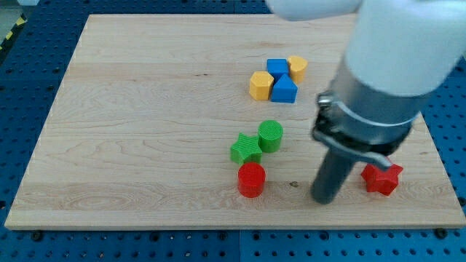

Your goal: Move the red blocks towards the bottom right corner

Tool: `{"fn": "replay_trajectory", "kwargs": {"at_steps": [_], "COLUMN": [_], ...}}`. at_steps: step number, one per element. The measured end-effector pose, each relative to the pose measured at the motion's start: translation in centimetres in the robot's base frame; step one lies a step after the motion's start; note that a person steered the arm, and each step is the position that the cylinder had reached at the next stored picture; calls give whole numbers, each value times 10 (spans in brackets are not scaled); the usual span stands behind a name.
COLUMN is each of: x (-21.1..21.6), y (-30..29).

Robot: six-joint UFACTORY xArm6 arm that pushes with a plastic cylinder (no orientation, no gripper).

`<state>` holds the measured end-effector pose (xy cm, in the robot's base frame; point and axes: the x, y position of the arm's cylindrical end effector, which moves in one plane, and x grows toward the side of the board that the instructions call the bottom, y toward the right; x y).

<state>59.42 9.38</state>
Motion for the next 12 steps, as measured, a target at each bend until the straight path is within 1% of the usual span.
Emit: {"fn": "replay_trajectory", "kwargs": {"at_steps": [1, 2, 3, 4, 7, 8, 10, 11, 12], "x": [12, 5, 1, 1, -4, -5, -10, -23, -24], "y": [-67, -137, -144, -141, -58, -39, -79, -69, -38]}}
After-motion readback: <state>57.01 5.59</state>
